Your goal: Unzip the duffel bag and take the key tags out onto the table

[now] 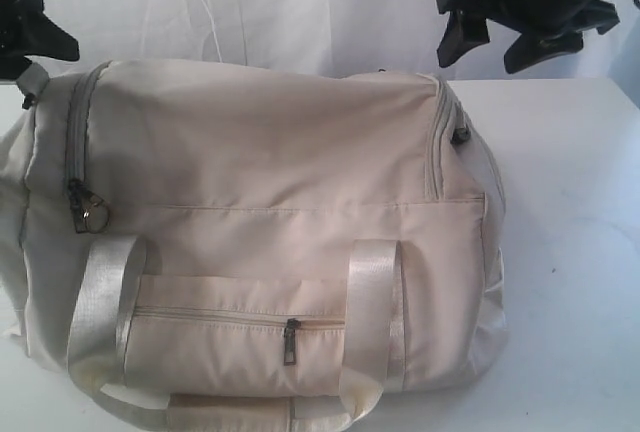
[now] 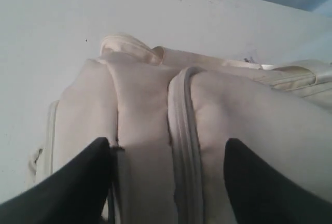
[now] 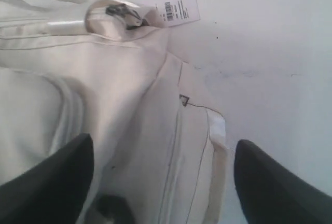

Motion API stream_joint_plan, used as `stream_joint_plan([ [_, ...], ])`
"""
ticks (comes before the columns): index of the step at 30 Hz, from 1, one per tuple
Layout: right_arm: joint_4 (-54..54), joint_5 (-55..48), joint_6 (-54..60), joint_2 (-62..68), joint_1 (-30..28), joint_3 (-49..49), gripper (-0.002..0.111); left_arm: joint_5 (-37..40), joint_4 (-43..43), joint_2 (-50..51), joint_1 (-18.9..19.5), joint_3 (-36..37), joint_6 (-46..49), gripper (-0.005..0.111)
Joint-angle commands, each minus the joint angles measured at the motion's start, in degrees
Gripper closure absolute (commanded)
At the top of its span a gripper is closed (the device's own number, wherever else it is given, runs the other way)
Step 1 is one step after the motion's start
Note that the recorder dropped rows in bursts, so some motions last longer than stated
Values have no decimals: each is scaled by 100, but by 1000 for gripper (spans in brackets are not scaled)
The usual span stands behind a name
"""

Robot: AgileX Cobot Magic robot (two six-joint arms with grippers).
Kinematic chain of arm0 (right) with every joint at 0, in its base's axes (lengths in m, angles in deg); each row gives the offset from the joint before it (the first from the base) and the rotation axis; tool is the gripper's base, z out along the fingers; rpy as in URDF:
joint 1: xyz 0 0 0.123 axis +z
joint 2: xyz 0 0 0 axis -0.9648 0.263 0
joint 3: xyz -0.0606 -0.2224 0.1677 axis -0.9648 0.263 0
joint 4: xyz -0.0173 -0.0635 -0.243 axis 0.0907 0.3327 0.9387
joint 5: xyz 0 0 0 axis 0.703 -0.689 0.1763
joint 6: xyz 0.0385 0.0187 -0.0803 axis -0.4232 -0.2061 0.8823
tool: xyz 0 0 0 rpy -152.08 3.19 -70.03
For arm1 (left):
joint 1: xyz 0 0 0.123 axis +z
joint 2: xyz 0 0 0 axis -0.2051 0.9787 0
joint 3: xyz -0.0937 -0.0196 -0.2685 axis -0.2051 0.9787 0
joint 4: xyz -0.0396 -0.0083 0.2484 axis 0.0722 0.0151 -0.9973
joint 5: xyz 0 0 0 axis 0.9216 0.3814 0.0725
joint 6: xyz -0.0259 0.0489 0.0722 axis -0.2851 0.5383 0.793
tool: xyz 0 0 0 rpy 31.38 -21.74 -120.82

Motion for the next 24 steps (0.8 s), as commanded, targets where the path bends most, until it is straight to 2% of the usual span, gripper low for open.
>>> stream_joint_plan([
  [1,-179,286,-33,413,-72,-55,38,108,254,471,3,-437,91,41],
  [3,-537,432,16,590,-72,-55,38,118,281,689,3,-587,77,42],
  [5,-785,578,59,735,-72,-55,38,118,304,862,3,-651,77,49],
  [7,-884,678,86,848,-72,-55,43,77,330,994,3,-662,77,62],
  [8,-884,691,86,893,-72,-55,47,64,330,1065,3,-662,77,73],
  [10,-884,699,98,960,-72,-55,63,64,330,1172,3,-662,77,94],
  [11,-884,699,157,988,-72,-55,75,50,330,1218,3,-662,77,106],
  [14,-884,685,355,974,-72,-96,108,-49,330,1246,3,-662,116,106],
  [24,-826,611,505,563,-194,-528,108,-737,286,624,3,-662,229,107],
])
